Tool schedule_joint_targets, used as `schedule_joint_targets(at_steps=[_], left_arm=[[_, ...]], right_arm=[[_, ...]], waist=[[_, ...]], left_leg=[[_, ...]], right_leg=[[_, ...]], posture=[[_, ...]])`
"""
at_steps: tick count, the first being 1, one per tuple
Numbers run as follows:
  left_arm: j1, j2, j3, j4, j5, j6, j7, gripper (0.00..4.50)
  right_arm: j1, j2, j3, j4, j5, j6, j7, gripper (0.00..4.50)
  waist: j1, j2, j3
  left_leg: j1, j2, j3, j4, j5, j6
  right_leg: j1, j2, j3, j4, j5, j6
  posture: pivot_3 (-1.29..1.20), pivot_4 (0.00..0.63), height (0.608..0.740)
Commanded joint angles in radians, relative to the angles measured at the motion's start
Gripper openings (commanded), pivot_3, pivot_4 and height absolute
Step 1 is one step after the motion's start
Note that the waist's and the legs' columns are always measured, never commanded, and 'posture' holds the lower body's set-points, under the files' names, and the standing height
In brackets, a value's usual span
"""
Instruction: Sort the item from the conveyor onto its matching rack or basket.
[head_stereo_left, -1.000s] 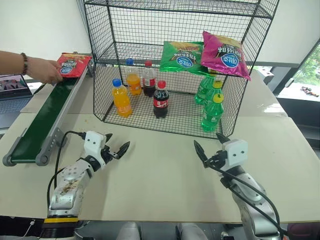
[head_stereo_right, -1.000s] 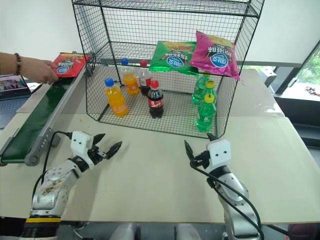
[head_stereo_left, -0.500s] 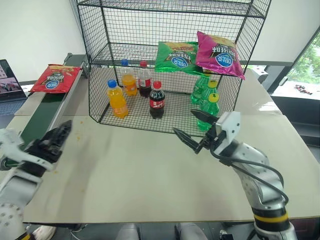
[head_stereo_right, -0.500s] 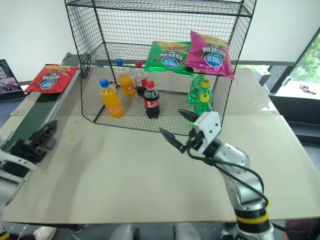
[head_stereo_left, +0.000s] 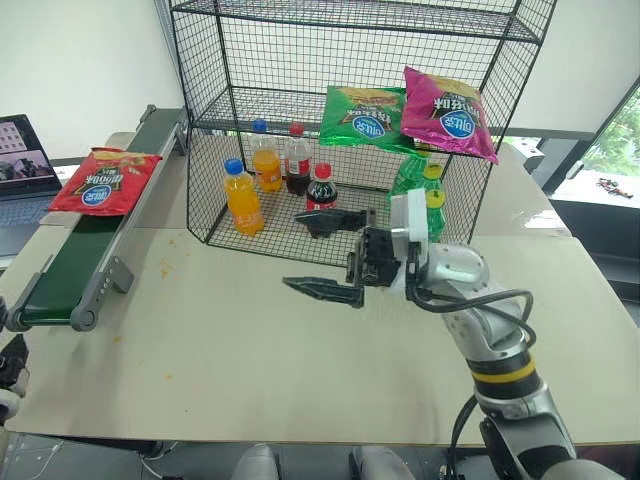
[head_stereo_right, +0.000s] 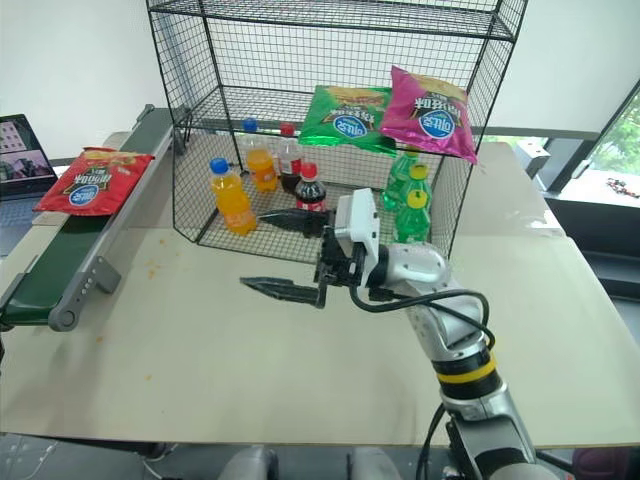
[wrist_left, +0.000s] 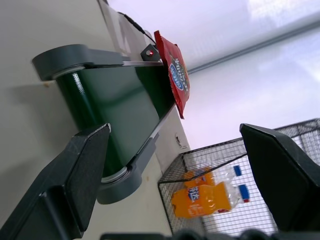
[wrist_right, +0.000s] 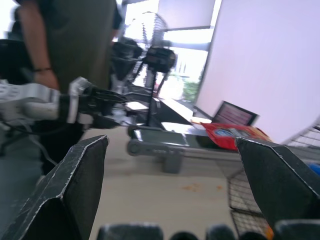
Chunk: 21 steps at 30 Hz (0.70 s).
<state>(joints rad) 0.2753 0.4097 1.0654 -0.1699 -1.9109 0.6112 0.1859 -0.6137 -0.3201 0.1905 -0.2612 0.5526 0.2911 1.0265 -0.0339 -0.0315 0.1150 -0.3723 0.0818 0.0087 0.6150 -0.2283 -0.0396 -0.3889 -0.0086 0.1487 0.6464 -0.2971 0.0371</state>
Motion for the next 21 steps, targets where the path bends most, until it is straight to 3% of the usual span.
schedule_joint_targets(at_steps=[1, 10, 21], left_arm=[[0.020, 0.039, 0.025, 0.039, -0.051, -0.007, -0.016, 4.43], [0.019, 0.026, -0.029, 0.079, -0.031, 0.003, -0.037, 4.43], [-0.002, 0.080, -0.056, 0.119, -0.019, 0.017, -0.076, 4.43]], right_arm=[[-0.036, 0.008, -0.004, 0.001, 0.033, 0.004, 0.038, 4.50], [-0.063, 0.016, -0.010, 0.025, 0.023, -0.004, 0.047, 4.50], [-0.065, 0.011, -0.010, 0.018, 0.036, -0.017, 0.114, 4.50]], waist=[[0.000, 0.000, 0.000], [-0.001, 0.000, 0.000], [-0.005, 0.000, 0.000]], left_leg=[[0.000, 0.000, -0.001, 0.000, 0.000, 0.000], [0.000, 0.000, -0.001, -0.001, 0.000, -0.001], [0.000, 0.000, -0.001, -0.003, 0.000, -0.001]], right_leg=[[0.000, 0.000, -0.001, 0.000, 0.000, 0.000], [0.000, 0.000, -0.001, 0.000, -0.001, -0.001], [-0.001, 0.000, -0.001, -0.001, -0.001, -0.002]], posture=[[0.00, 0.150, 0.740], [0.00, 0.150, 0.740], [0.00, 0.150, 0.740]])
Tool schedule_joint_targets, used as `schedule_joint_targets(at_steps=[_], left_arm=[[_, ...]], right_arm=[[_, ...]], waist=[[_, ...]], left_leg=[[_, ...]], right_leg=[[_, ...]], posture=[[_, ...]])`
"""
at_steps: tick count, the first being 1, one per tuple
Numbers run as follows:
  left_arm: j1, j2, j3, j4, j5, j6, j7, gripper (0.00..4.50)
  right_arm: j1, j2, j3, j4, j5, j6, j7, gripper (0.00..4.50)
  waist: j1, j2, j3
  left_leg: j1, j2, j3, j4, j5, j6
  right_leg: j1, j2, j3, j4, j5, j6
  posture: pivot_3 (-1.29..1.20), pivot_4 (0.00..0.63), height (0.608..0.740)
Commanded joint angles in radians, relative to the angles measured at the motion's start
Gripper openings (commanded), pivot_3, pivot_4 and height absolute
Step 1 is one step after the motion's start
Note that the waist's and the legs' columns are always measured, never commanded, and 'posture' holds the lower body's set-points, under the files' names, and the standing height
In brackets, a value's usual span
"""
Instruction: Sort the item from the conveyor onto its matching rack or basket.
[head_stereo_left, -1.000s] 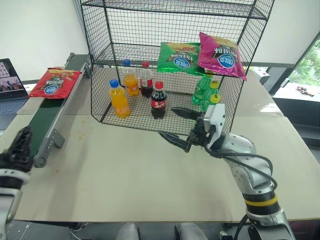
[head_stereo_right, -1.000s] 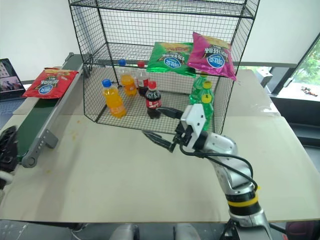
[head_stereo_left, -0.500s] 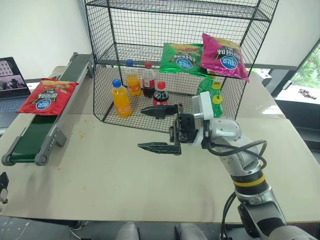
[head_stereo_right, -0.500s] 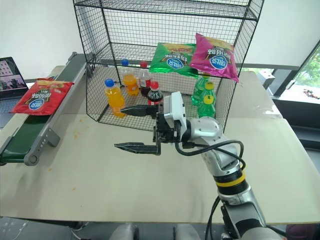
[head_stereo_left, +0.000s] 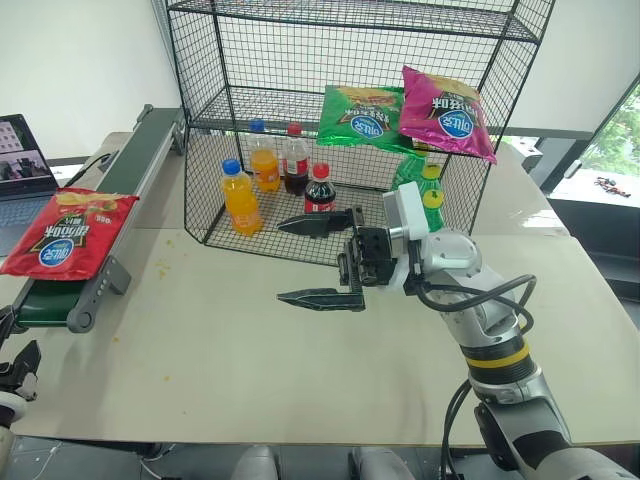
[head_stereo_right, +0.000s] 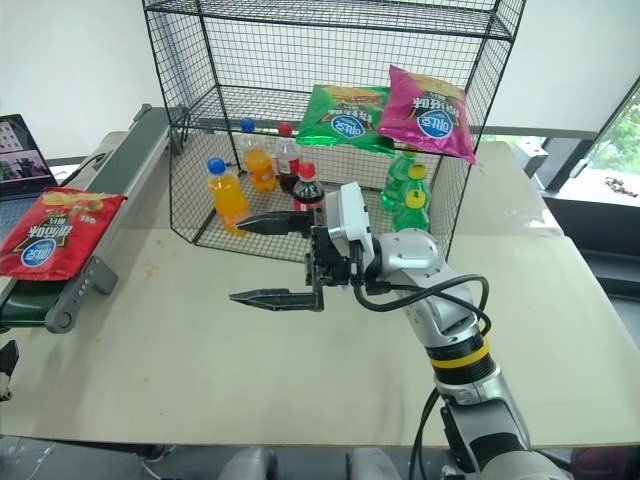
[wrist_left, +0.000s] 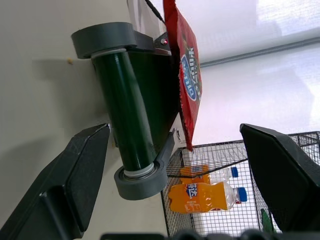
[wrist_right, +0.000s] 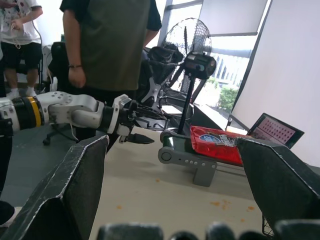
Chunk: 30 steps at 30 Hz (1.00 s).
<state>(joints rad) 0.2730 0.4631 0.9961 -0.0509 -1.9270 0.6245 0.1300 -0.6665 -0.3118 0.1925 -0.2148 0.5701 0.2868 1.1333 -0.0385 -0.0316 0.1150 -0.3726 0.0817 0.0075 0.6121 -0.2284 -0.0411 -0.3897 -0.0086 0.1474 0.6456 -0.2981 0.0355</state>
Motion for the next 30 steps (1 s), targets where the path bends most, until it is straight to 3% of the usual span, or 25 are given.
schedule_joint_targets(at_steps=[1, 19, 22, 30], left_arm=[[0.001, 0.031, 0.014, 0.004, 0.001, 0.004, -0.022, 4.43], [-0.009, 0.070, 0.032, 0.035, 0.075, -0.003, -0.065, 4.43], [-0.007, 0.077, 0.053, 0.048, 0.083, -0.008, -0.081, 3.57], [-0.036, 0.089, 0.019, -0.027, 0.061, 0.011, -0.073, 0.03]], right_arm=[[-0.012, 0.003, -0.013, -0.029, 0.018, -0.012, 0.007, 4.50], [-0.007, 0.013, -0.020, -0.026, 0.013, -0.002, -0.035, 4.50], [-0.008, 0.013, -0.022, -0.027, 0.013, 0.001, -0.043, 4.50], [0.004, 0.009, -0.025, -0.025, 0.007, 0.002, -0.066, 4.50]], waist=[[-0.001, 0.000, 0.000], [-0.002, 0.000, 0.000], [-0.002, 0.000, 0.000], [0.000, 0.001, 0.001]], left_leg=[[0.000, 0.000, 0.000, 0.000, 0.000, 0.000], [0.000, 0.000, 0.000, -0.003, 0.000, -0.001], [0.000, 0.000, 0.000, -0.003, 0.000, -0.001], [-0.001, 0.000, 0.000, -0.003, 0.000, -0.001]], right_leg=[[0.000, 0.000, 0.000, 0.000, 0.000, 0.000], [-0.001, 0.000, 0.000, -0.002, 0.000, 0.000], [-0.001, 0.000, 0.000, -0.002, 0.000, 0.000], [-0.002, 0.000, 0.000, -0.003, 0.000, -0.001]], posture=[[0.00, 0.150, 0.740], [0.00, 0.150, 0.740], [0.00, 0.150, 0.740], [0.00, 0.150, 0.740]])
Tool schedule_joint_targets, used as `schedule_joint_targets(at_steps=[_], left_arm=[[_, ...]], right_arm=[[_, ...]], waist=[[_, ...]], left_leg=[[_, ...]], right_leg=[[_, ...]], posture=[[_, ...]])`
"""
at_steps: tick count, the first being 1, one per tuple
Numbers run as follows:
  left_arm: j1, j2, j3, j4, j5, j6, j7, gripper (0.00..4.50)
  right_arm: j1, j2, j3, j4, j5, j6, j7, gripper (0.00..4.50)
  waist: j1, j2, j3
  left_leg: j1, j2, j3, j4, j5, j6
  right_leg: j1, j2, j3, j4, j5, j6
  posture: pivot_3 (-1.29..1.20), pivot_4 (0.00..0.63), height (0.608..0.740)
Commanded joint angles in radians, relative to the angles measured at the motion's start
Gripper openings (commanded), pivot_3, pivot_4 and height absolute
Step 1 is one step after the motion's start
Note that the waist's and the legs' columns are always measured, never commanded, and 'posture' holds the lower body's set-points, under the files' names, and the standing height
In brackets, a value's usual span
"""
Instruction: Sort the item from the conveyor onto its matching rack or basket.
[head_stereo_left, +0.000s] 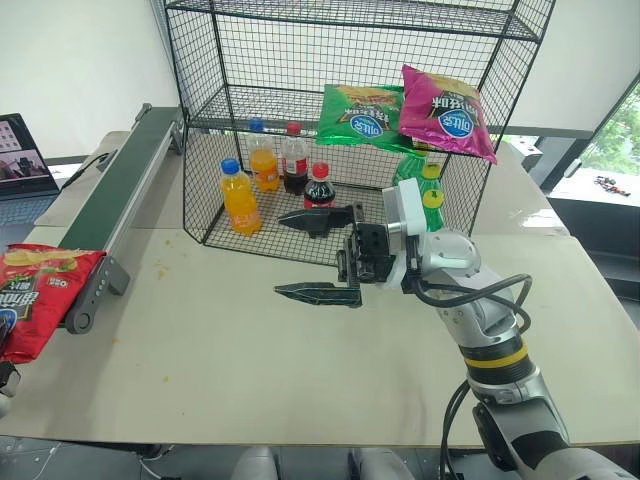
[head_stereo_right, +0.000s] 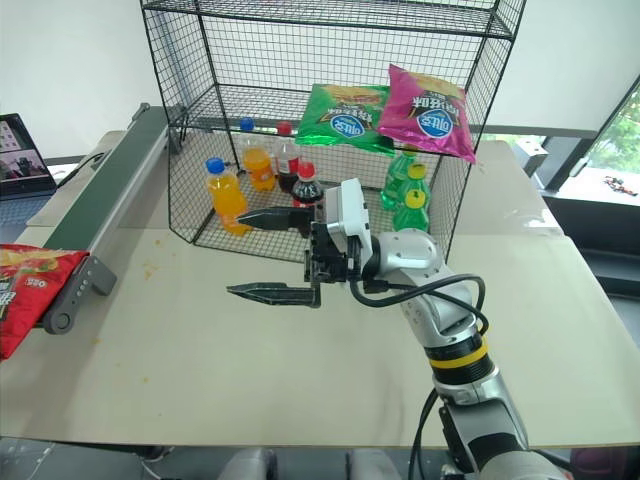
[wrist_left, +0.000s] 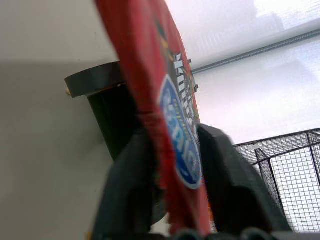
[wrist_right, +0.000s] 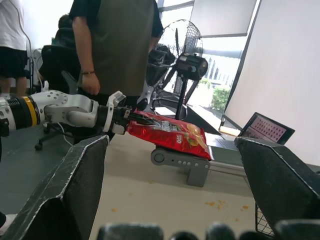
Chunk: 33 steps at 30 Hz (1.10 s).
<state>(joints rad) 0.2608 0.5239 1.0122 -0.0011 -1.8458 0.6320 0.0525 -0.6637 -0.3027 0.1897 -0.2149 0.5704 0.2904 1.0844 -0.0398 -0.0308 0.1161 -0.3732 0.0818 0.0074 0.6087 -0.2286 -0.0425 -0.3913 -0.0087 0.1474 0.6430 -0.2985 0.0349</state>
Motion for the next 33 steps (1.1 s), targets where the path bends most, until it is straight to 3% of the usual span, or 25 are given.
schedule_joint_targets(at_steps=[1, 4, 8, 13, 17, 23, 27, 33], left_arm=[[-0.036, 0.036, -0.003, -0.099, -0.031, 0.005, 0.013, 0.03], [-0.092, 0.074, -0.039, -0.164, -0.060, 0.011, 0.055, 0.03], [-0.279, 0.140, -0.176, -0.283, -0.125, 0.047, 0.103, 0.03], [-0.591, 0.120, -0.338, -0.323, -0.126, 0.084, 0.166, 0.03], [-0.812, 0.046, -0.454, -0.288, -0.126, 0.119, 0.200, 0.03], [-1.095, -0.089, -0.580, -0.066, -0.126, 0.158, 0.140, 0.03], [-1.157, -0.130, -0.628, 0.118, -0.070, 0.173, 0.037, 0.03], [-1.269, -0.192, -0.612, 0.440, 0.136, 0.103, -0.202, 0.03]], right_arm=[[0.004, -0.001, -0.025, -0.027, 0.005, -0.001, -0.024, 4.50], [0.008, -0.010, -0.041, -0.036, 0.000, -0.002, -0.051, 4.50], [0.020, -0.025, -0.084, -0.070, -0.014, 0.006, -0.142, 4.50], [0.052, -0.029, -0.129, -0.155, -0.039, 0.027, -0.299, 4.50], [0.074, -0.028, -0.156, -0.215, -0.070, 0.037, -0.408, 4.50], [0.085, -0.023, -0.174, -0.280, -0.118, 0.048, -0.534, 4.50], [0.092, -0.030, -0.177, -0.314, -0.133, 0.061, -0.576, 4.50], [0.103, -0.035, -0.188, -0.347, -0.149, 0.076, -0.633, 4.50]], waist=[[0.002, 0.000, 0.000], [0.004, -0.002, 0.001], [0.021, -0.003, 0.002], [0.025, -0.002, 0.002], [0.025, -0.002, 0.002], [0.027, -0.001, 0.002], [0.024, 0.001, 0.002], [0.026, 0.002, 0.002]], left_leg=[[0.000, 0.000, 0.000, 0.000, 0.000, 0.000], [-0.001, 0.000, 0.000, 0.000, 0.001, -0.001], [-0.002, 0.000, -0.002, 0.000, 0.002, -0.003], [-0.005, -0.001, -0.002, 0.000, 0.002, -0.003], [-0.007, -0.001, -0.004, 0.000, 0.002, -0.004], [-0.008, -0.003, -0.006, 0.001, 0.003, -0.004], [-0.008, -0.003, -0.007, 0.001, 0.003, -0.004], [-0.010, -0.004, -0.007, 0.002, 0.005, -0.007]], right_leg=[[0.000, 0.000, 0.000, 0.000, 0.000, 0.000], [0.000, 0.000, 0.000, 0.000, 0.000, 0.000], [0.000, 0.000, -0.002, 0.000, 0.000, 0.000], [-0.001, -0.001, -0.002, -0.001, 0.001, 0.001], [-0.003, 0.000, -0.002, -0.001, 0.001, 0.001], [-0.003, 0.000, -0.003, -0.001, 0.002, 0.002], [-0.002, -0.001, -0.003, -0.001, 0.002, 0.002], [-0.003, 0.000, -0.003, -0.002, 0.002, 0.002]], posture=[[0.00, 0.150, 0.740], [0.00, 0.150, 0.740], [0.00, 0.150, 0.740], [0.00, 0.150, 0.740], [0.00, 0.150, 0.740], [0.00, 0.150, 0.740], [0.00, 0.150, 0.740], [0.00, 0.150, 0.740]])
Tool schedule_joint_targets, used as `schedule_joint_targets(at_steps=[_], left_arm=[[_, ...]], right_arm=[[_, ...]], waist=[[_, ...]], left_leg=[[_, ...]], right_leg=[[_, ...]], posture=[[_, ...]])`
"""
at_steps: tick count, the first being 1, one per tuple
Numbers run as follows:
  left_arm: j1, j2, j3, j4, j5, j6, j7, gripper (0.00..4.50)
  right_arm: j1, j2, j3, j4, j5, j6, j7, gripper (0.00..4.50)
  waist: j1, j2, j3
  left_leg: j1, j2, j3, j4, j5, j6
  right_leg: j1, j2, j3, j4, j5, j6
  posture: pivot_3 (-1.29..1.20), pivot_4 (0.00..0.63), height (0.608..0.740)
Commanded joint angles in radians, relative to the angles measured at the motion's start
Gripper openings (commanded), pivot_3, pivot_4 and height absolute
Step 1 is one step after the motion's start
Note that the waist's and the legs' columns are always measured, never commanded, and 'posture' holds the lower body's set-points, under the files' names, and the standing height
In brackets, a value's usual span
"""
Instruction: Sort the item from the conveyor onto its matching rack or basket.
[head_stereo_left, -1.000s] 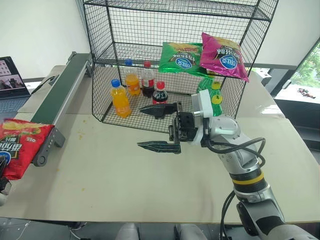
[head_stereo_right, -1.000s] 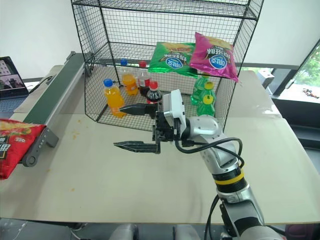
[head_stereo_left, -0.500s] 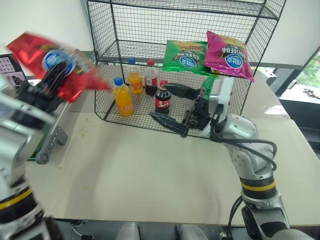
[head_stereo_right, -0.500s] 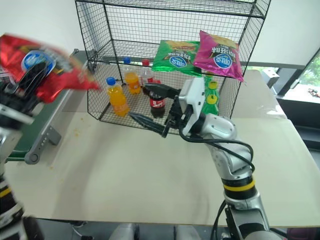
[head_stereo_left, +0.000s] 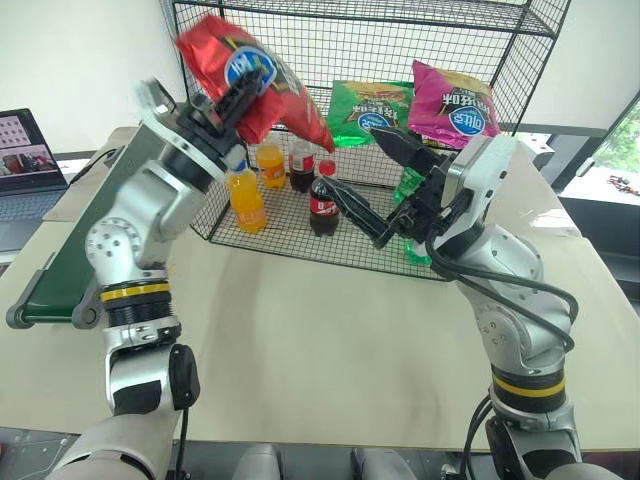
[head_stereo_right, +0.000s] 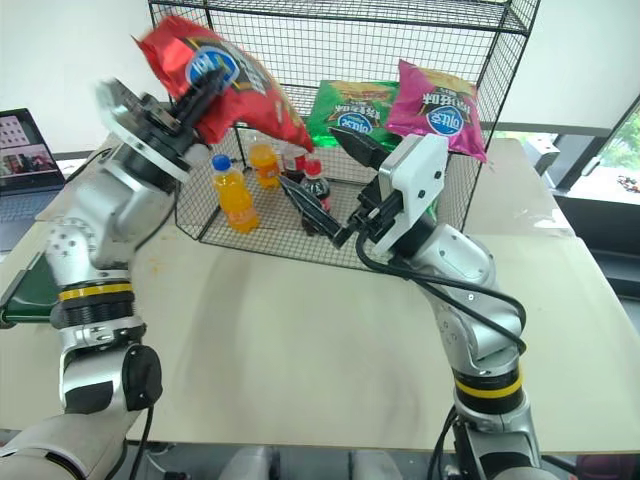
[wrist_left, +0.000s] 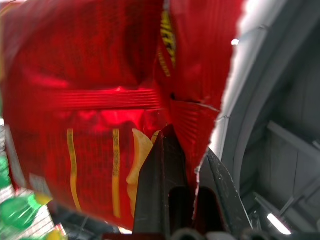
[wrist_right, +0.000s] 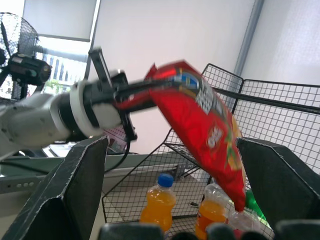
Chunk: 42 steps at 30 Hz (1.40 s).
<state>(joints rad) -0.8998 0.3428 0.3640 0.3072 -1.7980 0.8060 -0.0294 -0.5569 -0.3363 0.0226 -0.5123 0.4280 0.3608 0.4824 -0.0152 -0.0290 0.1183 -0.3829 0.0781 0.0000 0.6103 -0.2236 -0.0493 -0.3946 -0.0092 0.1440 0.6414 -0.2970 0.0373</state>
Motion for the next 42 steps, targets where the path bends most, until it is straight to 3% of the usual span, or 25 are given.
schedule_joint_targets(at_steps=[1, 7, 14, 23, 28, 33, 37, 42], left_arm=[[-0.137, -0.017, 0.055, 0.182, 0.114, -0.094, -0.149, 0.03], [-0.195, -0.017, 0.137, 0.352, 0.252, -0.165, -0.227, 0.03], [-0.182, -0.028, 0.241, 0.345, 0.296, -0.182, -0.172, 0.03], [-0.152, -0.197, 0.207, 0.175, 0.428, -0.243, -0.013, 0.03], [-0.226, -0.283, 0.218, 0.178, 0.454, -0.310, 0.048, 0.03], [-0.335, -0.302, 0.237, 0.313, 0.537, -0.432, 0.040, 0.03], [-0.431, -0.271, 0.281, 0.531, 0.609, -0.559, 0.056, 0.03], [-0.483, -0.263, 0.305, 0.658, 0.665, -0.607, 0.034, 0.03]], right_arm=[[-0.004, -0.001, -0.019, -0.052, -0.008, 0.007, -0.035, 4.50], [-0.015, -0.002, -0.007, -0.052, -0.020, 0.001, -0.037, 4.50], [-0.045, 0.007, -0.004, -0.033, -0.025, -0.009, -0.036, 4.50], [-0.091, -0.016, 0.031, -0.002, -0.094, 0.034, -0.049, 4.50], [-0.114, -0.001, 0.027, -0.002, -0.102, 0.066, -0.081, 4.50], [-0.111, 0.009, 0.035, -0.011, -0.113, 0.073, -0.096, 4.50], [-0.103, -0.003, 0.024, -0.025, -0.117, 0.081, -0.095, 4.50], [-0.100, -0.013, 0.014, -0.033, -0.124, 0.085, -0.105, 4.50]], waist=[[0.001, 0.000, 0.000], [0.000, 0.000, 0.000], [0.001, 0.000, 0.000], [0.014, 0.000, 0.000], [0.014, 0.000, 0.000], [0.014, 0.000, 0.001], [0.013, 0.000, 0.000], [0.010, 0.000, 0.001]], left_leg=[[-0.001, 0.000, -0.001, 0.000, 0.000, -0.001], [-0.002, -0.001, -0.002, -0.001, 0.001, 0.000], [-0.003, -0.001, -0.002, 0.000, 0.001, 0.000], [-0.005, -0.001, -0.004, 0.002, 0.001, 0.000], [-0.004, -0.001, -0.004, 0.002, 0.001, 0.000], [-0.005, -0.002, -0.004, 0.002, 0.001, 0.000], [-0.004, -0.002, -0.004, 0.001, 0.001, 0.000], [-0.004, -0.002, -0.004, 0.000, 0.001, 0.000]], right_leg=[[-0.001, 0.000, -0.001, 0.000, 0.000, 0.000], [0.000, 0.000, -0.001, -0.001, 0.000, 0.001], [-0.001, 0.000, -0.001, -0.001, 0.000, 0.001], [0.000, 0.000, -0.001, -0.001, 0.001, 0.002], [0.000, 0.000, 0.000, -0.001, 0.001, 0.002], [0.000, 0.000, 0.000, -0.002, 0.001, 0.002], [0.000, 0.000, 0.000, -0.002, 0.001, 0.002], [0.000, 0.000, 0.000, -0.002, 0.000, 0.003]], posture=[[0.00, 0.150, 0.740], [0.00, 0.150, 0.740], [0.00, 0.150, 0.740], [0.00, 0.150, 0.740], [0.00, 0.150, 0.740], [0.00, 0.150, 0.740], [0.00, 0.150, 0.740], [0.00, 0.150, 0.740]])
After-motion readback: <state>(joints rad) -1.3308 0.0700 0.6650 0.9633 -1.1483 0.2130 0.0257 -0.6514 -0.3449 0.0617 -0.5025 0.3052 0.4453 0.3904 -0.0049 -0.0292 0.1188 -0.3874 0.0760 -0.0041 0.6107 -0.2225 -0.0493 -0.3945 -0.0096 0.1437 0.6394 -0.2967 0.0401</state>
